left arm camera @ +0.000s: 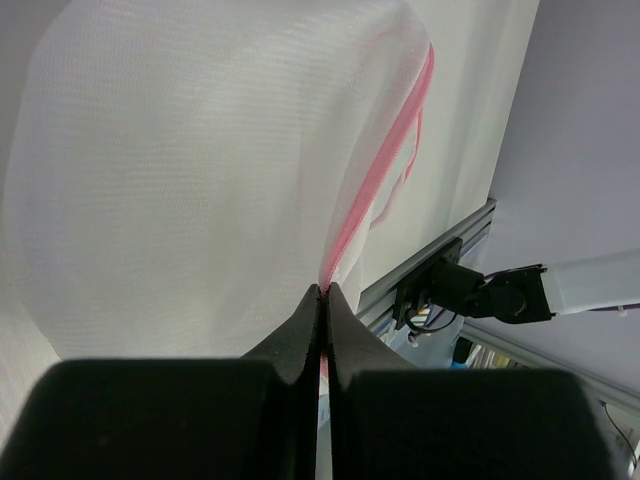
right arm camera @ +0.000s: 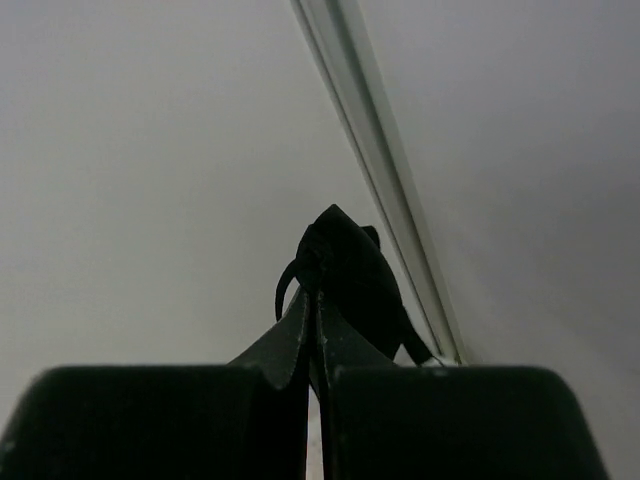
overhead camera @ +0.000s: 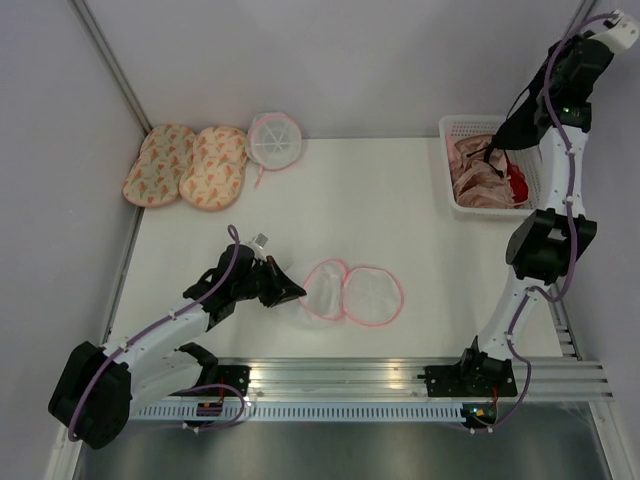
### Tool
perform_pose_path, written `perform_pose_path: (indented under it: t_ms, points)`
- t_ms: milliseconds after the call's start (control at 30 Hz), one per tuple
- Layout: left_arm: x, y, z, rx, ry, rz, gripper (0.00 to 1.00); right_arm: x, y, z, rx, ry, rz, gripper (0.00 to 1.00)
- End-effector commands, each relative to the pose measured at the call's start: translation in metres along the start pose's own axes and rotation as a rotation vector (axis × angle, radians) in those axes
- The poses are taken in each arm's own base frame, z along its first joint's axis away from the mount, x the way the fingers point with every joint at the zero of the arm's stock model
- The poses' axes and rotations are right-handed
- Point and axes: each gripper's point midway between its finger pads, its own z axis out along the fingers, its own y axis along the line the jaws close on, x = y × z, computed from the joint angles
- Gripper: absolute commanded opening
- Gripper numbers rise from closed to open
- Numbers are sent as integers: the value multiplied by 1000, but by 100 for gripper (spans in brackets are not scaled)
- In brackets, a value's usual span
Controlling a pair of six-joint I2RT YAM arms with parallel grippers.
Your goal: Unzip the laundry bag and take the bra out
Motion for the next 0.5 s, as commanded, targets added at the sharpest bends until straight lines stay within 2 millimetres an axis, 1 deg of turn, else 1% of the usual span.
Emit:
perform_pose_path:
  t_ms: [0,67,100,167,200,233,267,300,333,367,400,433,467]
  points:
    - [-4,-5,2,13,-15,-22,2,64,8,0,-61,141,-6,0]
    - [-4,-5,3,16,-11,-20,2,85,12,-3,-83,187,-19,1]
    - [-2,-4,3,15,-6,-24,2,103,18,-5,-98,222,-27,0]
    - [-3,-6,4,23,-6,-18,2,125,21,-9,-97,280,-38,0]
    - [-2,-5,4,21,-2,-21,2,136,29,-8,-115,306,-40,0]
    - [-2,-4,4,19,-1,-23,2,154,25,-13,-94,371,-49,0]
    - [-3,-7,5,38,-7,-15,2,170,28,-16,-92,406,-53,0]
    - [-3,-8,5,43,-8,-14,2,178,30,-20,-81,429,-57,0]
    - [-3,-8,5,46,-6,-15,2,191,28,-27,-59,470,-68,0]
    - [-3,-9,5,53,-7,-9,2,199,25,-33,-27,491,-76,1]
    - [-2,-9,5,56,-6,-11,2,213,26,-46,-2,527,-87,1]
    - [-2,-10,4,61,-8,-8,2,219,19,-52,51,533,-97,0]
    - [-2,-10,4,69,-7,-6,2,218,23,-62,73,540,-78,1]
